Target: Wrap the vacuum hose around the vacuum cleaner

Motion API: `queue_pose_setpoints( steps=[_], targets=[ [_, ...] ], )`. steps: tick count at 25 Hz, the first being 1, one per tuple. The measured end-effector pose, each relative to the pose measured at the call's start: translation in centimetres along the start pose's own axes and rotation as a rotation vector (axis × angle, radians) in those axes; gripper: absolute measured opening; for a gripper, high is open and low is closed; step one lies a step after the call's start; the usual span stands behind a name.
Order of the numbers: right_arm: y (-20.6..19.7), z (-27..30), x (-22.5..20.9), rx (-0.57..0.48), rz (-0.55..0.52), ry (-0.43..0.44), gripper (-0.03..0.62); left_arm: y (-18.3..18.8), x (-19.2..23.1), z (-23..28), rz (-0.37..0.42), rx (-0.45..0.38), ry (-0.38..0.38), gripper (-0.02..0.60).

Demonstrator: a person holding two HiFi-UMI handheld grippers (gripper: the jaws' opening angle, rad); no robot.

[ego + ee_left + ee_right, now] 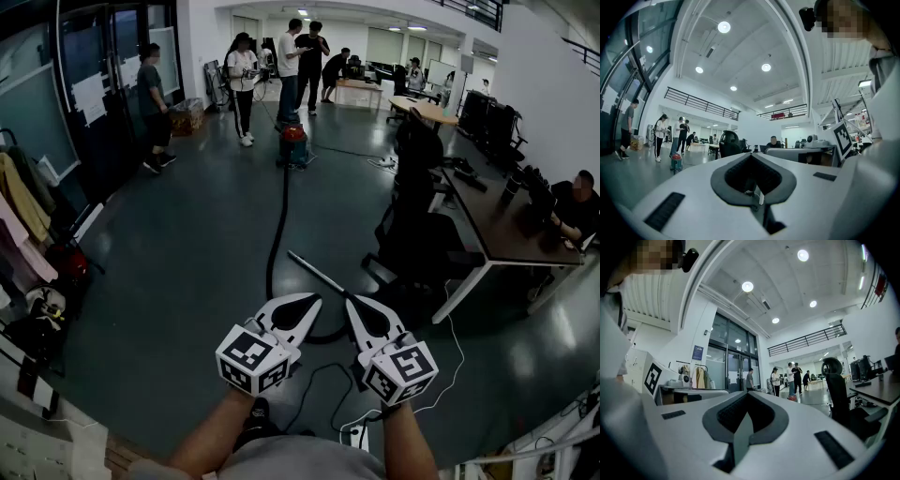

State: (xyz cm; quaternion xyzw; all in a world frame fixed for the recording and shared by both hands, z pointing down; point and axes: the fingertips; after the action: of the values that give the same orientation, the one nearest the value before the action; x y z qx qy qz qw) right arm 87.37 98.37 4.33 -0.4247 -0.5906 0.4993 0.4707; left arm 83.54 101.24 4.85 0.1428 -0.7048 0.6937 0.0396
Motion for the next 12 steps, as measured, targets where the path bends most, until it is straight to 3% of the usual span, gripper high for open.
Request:
queue_pose_setpoints(
  steps=[12],
  targets=[
    [0.0,-0.06,0.27,0.008,-0.007,0.016,0.006,-0.03,-0.26,0.04,0.002,0.005,-0.007,0.006]
  ],
)
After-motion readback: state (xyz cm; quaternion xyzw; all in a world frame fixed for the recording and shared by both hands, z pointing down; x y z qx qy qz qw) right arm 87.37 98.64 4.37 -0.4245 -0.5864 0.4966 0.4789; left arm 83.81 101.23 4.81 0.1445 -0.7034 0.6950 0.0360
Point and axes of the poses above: the fingertips, and each gripper's own axes: z forward along the fingers, x to its left, y out of its top, and after that the axes turned 12 degrees about -z, right-handed
